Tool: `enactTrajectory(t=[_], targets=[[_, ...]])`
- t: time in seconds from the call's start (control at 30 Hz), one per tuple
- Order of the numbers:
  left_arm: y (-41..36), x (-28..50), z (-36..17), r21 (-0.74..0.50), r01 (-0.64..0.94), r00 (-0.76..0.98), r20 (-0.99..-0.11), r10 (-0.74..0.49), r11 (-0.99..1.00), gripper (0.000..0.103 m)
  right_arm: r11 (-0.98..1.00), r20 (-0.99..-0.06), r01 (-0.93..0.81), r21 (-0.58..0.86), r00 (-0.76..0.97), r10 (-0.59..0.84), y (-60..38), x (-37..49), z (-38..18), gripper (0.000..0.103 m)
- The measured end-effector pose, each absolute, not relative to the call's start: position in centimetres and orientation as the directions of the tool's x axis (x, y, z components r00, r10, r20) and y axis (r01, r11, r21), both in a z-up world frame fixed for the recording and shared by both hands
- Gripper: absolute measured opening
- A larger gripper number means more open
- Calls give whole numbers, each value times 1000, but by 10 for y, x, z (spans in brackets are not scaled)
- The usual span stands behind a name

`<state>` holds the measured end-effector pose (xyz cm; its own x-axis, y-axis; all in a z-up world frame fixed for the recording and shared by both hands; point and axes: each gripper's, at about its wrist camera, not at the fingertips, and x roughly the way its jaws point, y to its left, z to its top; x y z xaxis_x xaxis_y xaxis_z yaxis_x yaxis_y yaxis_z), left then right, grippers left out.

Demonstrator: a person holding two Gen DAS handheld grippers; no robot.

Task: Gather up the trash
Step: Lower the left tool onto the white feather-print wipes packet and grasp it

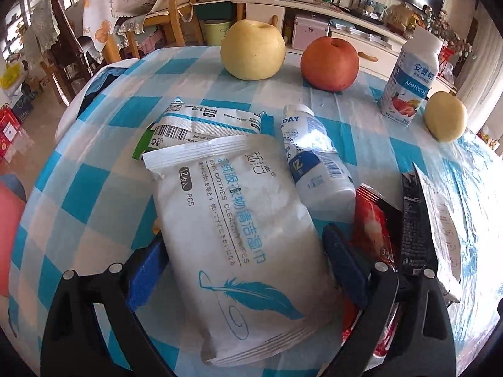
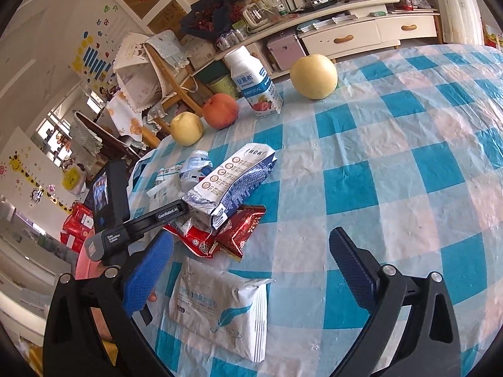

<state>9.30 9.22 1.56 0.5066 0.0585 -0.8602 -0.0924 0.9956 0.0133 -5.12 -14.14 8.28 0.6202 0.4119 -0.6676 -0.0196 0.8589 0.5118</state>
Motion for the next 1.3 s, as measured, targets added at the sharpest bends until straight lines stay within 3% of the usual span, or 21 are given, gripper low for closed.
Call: enactTrajectory(t=[0.1, 0.23, 0.37, 0.87, 1.03, 1.17, 1.3], targets=[[88, 96, 11, 71, -87, 505, -857, 105, 994, 95, 867, -685, -39, 498, 595, 420, -134, -50, 79, 98], [91, 95, 11, 61, -84, 528, -844, 97, 995, 94, 879, -737, -86, 469, 510, 443, -113, -46, 67, 98], [91, 90, 11, 80, -49, 559, -824, 93, 996, 83, 914, -787, -180, 365, 465, 406, -84, -48, 62, 98], [122, 53, 28, 27, -14, 588, -808, 30, 1000, 81, 918, -878, -298, 260, 323, 353, -43, -68, 32, 98], [144, 23, 36, 0, -29, 611, -792, 17, 1000, 81, 880, -871, -370, 298, 270, 409, -22, -87, 33, 98], [161, 1, 42, -23, -42, 631, -776, 9, 999, 81, 774, -828, -488, 403, 165, 535, 5, -106, 37, 98], [181, -12, 56, -53, -70, 668, -744, 7, 996, 81, 692, -770, -595, 408, 183, 611, 18, -119, 60, 98]])
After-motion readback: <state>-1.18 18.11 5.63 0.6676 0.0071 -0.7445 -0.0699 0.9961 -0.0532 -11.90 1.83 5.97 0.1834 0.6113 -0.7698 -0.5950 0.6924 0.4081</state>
